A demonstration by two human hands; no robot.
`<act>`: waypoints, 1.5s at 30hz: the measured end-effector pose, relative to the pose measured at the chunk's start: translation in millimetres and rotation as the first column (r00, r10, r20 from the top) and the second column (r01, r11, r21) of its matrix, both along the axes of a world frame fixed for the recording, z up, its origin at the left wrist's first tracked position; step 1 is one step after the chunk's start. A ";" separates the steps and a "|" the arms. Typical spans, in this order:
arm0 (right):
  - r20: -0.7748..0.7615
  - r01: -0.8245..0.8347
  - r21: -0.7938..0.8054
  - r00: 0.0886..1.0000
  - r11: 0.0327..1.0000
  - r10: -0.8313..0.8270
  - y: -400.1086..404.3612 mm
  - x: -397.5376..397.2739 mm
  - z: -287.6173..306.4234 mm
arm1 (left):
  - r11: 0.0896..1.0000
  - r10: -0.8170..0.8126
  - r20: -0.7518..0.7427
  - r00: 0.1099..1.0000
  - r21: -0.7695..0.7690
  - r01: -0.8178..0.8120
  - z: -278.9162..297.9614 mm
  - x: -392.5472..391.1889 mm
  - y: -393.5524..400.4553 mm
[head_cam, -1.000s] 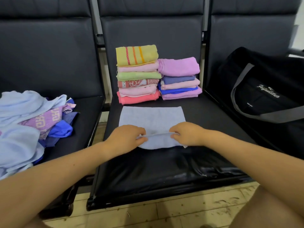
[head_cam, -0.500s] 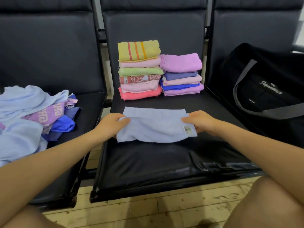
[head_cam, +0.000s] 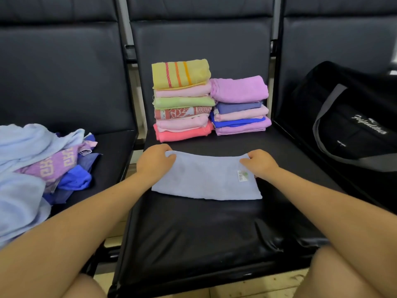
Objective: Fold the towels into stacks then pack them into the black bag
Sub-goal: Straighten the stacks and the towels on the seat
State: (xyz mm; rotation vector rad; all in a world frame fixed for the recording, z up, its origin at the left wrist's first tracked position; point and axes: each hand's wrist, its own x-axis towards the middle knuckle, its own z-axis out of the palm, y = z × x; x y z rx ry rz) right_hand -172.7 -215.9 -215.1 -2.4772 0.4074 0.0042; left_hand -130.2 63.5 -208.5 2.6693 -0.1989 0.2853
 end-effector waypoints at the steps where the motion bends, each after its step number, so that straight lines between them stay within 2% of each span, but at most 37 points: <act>1: 0.013 0.021 -0.027 1.000 0.999 -0.021 -1.3 2.6 -1.5 | 1.000 0.007 0.014 1.000 0.017 -0.007 -0.5 4.3 -1.6; 6: -0.004 0.019 -0.192 1.000 0.981 -0.020 -2.4 8.1 -9.6 | 0.992 0.001 0.101 0.995 0.122 -0.013 -6.3 11.3 -1.5; 9: -0.013 0.058 -0.182 0.998 0.982 -0.061 -2.7 4.5 -9.9 | 0.982 0.002 0.096 0.995 0.189 -0.020 -13.5 7.6 -0.2; 11: -0.073 0.087 -0.163 0.992 0.983 -0.100 -3.3 -1.7 -6.7 | 0.980 0.008 0.080 0.997 0.198 -0.023 -15.7 3.1 1.4; 14: -0.203 0.046 -0.186 0.975 0.981 -0.085 -3.5 -12.1 -3.2 | 0.980 0.002 0.075 0.997 0.198 -0.017 -16.6 -6.3 7.6; 16: -0.221 0.010 -0.194 0.974 0.981 -0.054 1.8 -17.3 -3.1 | 0.979 0.009 0.056 0.998 0.205 -0.020 -16.3 -13.1 12.6; 21: -0.217 0.080 -0.058 0.972 0.995 -0.091 16.8 -15.5 -2.3 | 0.969 0.015 0.001 1.000 0.246 -0.014 -11.6 -20.5 18.5; 26: -0.119 0.219 0.227 0.973 0.949 -0.196 24.4 -9.2 6.4 | 0.963 -0.007 -0.049 0.999 0.269 0.020 -10.0 -23.8 26.2; 29: 0.050 0.137 0.342 0.985 0.930 -0.163 36.3 -5.1 12.5 | 0.960 -0.024 -0.051 0.998 0.278 0.037 -10.9 -25.3 28.5; 32: 0.128 0.025 0.418 0.988 0.908 -0.086 61.4 -7.9 16.1 | 0.958 -0.043 -0.031 0.999 0.284 0.050 -13.0 -27.3 28.4; 34: 0.116 -0.105 0.398 0.991 0.911 0.063 79.2 -11.3 18.7 | 0.953 -0.050 -0.024 0.998 0.298 0.055 -13.3 -28.8 27.3; 37: 0.025 -0.252 0.447 0.963 0.858 0.269 91.5 -12.1 20.4 | 0.948 -0.059 -0.018 0.998 0.311 0.062 -14.6 -30.5 26.8; 39: 0.029 -0.231 0.404 0.970 0.885 0.240 86.7 -7.5 16.2 | 0.947 -0.071 -0.008 0.997 0.312 0.070 -16.0 -32.2 27.6; 42: 0.026 -0.099 0.124 0.995 0.987 0.096 66.0 0.0 4.6 | 0.945 -0.080 0.009 0.997 0.319 0.074 -17.0 -34.6 28.3; 43: -0.030 -0.067 0.081 0.997 0.994 0.070 60.1 -0.8 1.2 | 0.946 -0.079 0.010 0.997 0.317 0.072 -17.3 -35.0 28.1; 45: -0.207 -0.045 0.113 0.976 0.993 0.068 56.2 -7.0 -2.5 | 0.950 -0.075 0.000 0.997 0.304 0.072 -17.4 -36.1 26.7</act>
